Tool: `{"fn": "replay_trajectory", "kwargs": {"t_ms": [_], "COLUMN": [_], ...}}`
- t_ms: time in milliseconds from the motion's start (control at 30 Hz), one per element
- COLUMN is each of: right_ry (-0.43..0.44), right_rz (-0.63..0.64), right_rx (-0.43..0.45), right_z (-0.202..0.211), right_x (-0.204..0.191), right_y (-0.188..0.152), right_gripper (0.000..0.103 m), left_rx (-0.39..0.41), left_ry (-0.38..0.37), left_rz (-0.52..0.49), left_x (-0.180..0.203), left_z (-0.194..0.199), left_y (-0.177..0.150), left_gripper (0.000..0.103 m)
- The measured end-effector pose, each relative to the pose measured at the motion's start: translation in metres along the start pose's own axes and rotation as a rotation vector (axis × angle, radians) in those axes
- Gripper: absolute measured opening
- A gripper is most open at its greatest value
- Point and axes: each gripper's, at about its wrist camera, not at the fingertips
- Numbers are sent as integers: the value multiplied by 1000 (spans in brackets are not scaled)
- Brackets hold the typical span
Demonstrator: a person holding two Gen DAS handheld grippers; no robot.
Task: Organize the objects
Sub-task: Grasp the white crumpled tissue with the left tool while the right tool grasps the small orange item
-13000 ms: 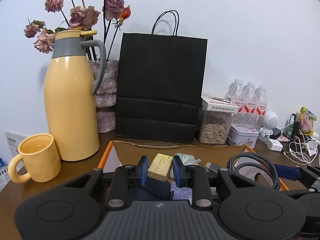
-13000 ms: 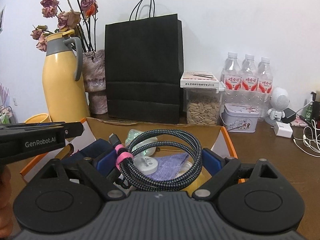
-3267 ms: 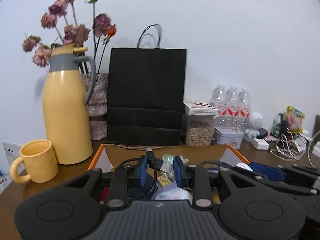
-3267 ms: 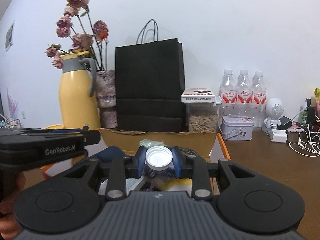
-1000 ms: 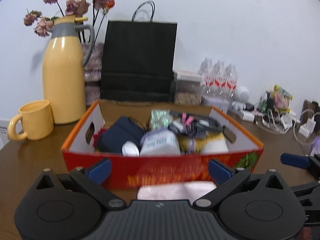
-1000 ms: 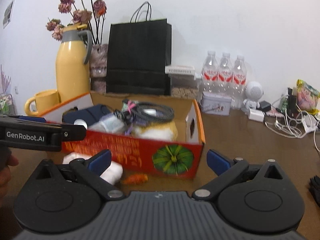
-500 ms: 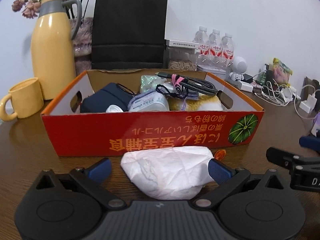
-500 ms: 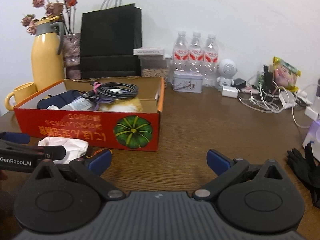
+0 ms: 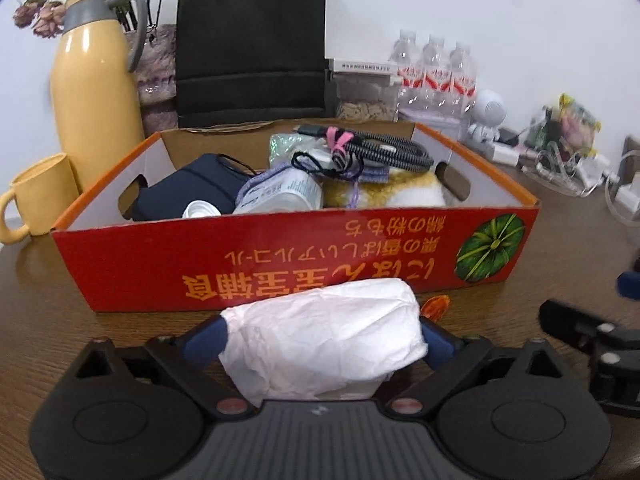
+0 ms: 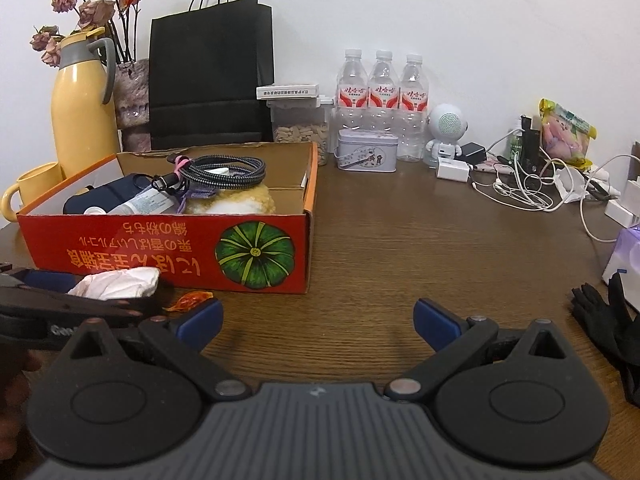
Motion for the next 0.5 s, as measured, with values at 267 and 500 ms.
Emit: {"fn": "replay_trajectory", "kwargs": {"t_ms": [267,500], "right_ry": [16,90], "right_rz": [1,16], "right_rx": [-13,-2], "right_z": [-4,-4], "right_x": [-2,-13], "right_y": [-2,-4], "right_gripper": [103,103], "left_rx": [43,68], "left_ry": [-43,-38], "left_rz": [21,82], "left_x": [-19,-61], "left_z": [27,46], "left_y": [-3,-7], "left_gripper": [35,18]}}
Point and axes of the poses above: each gripper's, at about its wrist camera, not at the fingertips, and z roughly against the way its jaws point, x to its right, y to its top, and after that the axes turned 11 degrees about x, right-handed
